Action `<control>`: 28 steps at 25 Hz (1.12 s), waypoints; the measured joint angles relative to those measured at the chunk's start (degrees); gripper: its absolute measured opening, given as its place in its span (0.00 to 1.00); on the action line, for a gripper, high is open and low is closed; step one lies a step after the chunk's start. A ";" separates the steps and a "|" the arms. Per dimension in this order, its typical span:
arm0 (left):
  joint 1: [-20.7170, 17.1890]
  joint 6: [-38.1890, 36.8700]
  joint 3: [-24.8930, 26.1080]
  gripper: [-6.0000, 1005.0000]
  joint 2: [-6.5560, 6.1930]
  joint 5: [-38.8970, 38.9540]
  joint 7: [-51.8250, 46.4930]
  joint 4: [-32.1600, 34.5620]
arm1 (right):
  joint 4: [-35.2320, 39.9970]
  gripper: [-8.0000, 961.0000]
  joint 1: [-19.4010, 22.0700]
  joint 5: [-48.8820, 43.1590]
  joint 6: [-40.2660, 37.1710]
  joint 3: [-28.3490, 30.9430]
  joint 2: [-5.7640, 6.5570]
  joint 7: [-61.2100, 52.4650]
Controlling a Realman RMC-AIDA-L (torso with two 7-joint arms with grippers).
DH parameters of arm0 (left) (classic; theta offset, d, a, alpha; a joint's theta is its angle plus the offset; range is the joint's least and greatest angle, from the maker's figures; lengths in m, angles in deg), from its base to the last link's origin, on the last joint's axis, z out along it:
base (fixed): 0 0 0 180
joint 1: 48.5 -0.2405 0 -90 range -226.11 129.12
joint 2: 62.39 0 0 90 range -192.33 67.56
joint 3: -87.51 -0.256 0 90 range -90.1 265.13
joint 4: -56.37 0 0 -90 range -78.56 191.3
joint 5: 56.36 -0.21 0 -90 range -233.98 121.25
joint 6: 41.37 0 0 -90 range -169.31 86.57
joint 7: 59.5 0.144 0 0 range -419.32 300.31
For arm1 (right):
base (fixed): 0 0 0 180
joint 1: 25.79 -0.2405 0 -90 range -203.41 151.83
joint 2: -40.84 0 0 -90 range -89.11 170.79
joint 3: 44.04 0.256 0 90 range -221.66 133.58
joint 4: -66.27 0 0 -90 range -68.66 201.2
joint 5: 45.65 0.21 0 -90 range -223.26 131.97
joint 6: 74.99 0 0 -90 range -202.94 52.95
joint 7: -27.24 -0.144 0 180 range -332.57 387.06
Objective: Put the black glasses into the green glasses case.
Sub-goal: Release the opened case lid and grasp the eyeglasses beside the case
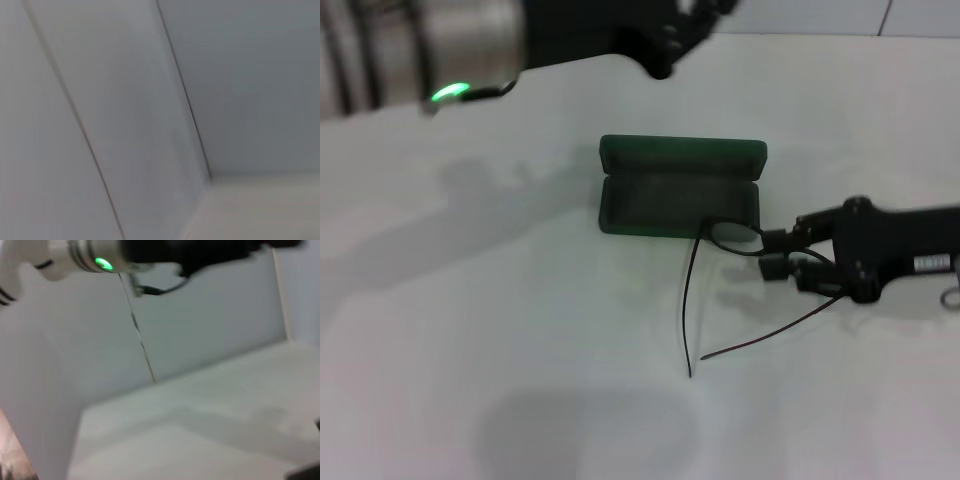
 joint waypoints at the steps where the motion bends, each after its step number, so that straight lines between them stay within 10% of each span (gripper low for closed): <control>1: -1.94 -1.06 1.73 0.31 -0.01 7.87 4.88 -3.12 | 2.60 0.42 -0.23 -4.34 0.61 2.14 -0.19 -3.50; 3: -3.76 -7.22 5.83 0.29 -0.07 23.82 16.61 -15.10 | 8.62 0.37 -0.41 -14.45 0.73 7.83 -1.46 -10.45; 9: -1.93 -25.54 14.43 0.13 -0.25 38.10 27.65 -37.00 | 22.61 0.21 -2.56 -39.01 -4.40 21.54 -6.39 -28.91; 16: 2.50 -38.30 18.41 0.03 -1.31 36.84 38.98 -57.04 | 20.39 0.50 -11.28 -55.15 -6.93 22.73 -8.01 -42.30; 19: 2.75 -39.08 18.48 0.03 -1.04 35.36 41.35 -59.52 | 17.50 0.64 -13.35 -60.01 -6.41 23.05 -9.46 -43.33; 28: 3.45 -39.35 18.46 0.03 -0.51 32.79 44.87 -64.87 | 10.79 0.56 -16.97 -63.36 -2.05 22.73 -9.88 -45.62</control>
